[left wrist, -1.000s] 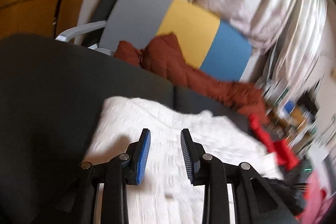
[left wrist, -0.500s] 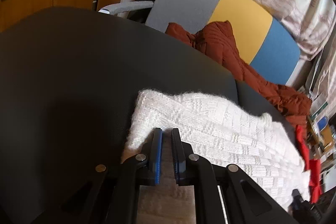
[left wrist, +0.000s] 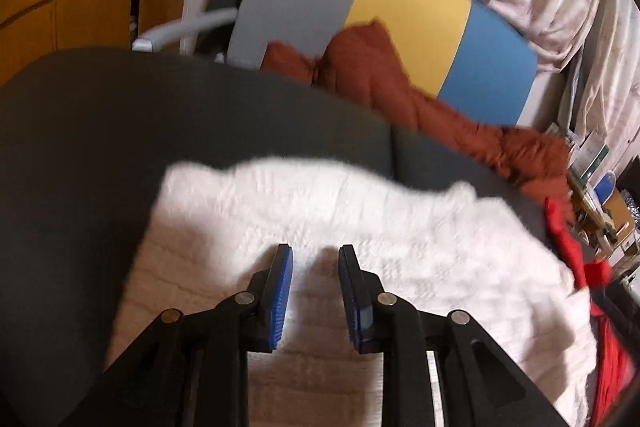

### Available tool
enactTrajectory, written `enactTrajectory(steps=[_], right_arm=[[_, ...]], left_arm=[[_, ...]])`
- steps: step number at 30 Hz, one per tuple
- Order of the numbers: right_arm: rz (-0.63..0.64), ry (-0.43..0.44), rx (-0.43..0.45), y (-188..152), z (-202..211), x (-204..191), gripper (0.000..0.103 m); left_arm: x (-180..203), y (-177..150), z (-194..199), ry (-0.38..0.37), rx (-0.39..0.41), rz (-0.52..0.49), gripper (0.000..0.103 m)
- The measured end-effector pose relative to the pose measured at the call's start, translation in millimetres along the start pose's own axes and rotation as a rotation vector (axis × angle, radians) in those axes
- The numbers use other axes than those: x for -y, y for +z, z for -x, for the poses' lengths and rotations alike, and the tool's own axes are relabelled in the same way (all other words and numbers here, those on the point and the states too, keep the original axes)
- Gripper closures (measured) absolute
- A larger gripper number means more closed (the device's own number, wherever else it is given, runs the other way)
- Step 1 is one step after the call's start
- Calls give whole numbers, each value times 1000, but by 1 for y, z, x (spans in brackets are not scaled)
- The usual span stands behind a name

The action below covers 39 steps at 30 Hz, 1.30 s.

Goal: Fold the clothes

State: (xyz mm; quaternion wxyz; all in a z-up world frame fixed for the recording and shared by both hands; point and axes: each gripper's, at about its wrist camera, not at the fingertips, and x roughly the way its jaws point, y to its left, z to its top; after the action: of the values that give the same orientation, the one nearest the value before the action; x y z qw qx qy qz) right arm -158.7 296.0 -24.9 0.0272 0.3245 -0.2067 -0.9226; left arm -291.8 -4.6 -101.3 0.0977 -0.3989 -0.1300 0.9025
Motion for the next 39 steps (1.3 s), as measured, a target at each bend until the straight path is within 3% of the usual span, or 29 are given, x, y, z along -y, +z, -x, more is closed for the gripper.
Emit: enactTrajectory(steps=[1, 3, 4, 8, 13, 17, 21, 23, 25, 28, 32, 36, 39], right_arm=[[43, -8, -38, 9, -17, -7, 62], [108, -25, -108, 20, -50, -17, 78], [126, -35, -139, 21, -65, -20, 80], [195, -75, -263, 23, -124, -31, 83], [249, -168, -210, 28, -150, -24, 90], [215, -182, -183, 38, -160, -15, 90], [163, -108, -195, 45, -156, -9, 86], [141, -95, -186, 41, -133, -7, 80], [126, -67, -157, 33, -103, -6, 74], [141, -85, -147, 19, -89, -2, 74], [165, -115, -136, 1, -75, 5, 74], [189, -145, -126, -17, -61, 11, 74], [200, -159, -126, -23, -55, 16, 74]], left_arm=[[-2, -1, 1, -16, 4, 11, 79], [-8, -1, 1, -46, 10, 35, 80], [-9, -3, 1, -60, 13, 46, 80], [-6, -5, -2, -46, 22, 35, 80], [-1, 4, -15, -8, 30, 10, 80], [-1, 15, -26, -7, 28, 14, 79], [1, 18, -27, -7, 23, 5, 80], [-2, 19, -20, -26, 12, 15, 80], [1, 17, -5, 15, 20, 3, 79], [3, 5, 18, 13, 50, -25, 78], [0, -15, 20, 17, -9, -60, 78], [-12, -12, 11, -23, -12, -12, 78], [-5, -5, 6, 1, -27, -55, 78]])
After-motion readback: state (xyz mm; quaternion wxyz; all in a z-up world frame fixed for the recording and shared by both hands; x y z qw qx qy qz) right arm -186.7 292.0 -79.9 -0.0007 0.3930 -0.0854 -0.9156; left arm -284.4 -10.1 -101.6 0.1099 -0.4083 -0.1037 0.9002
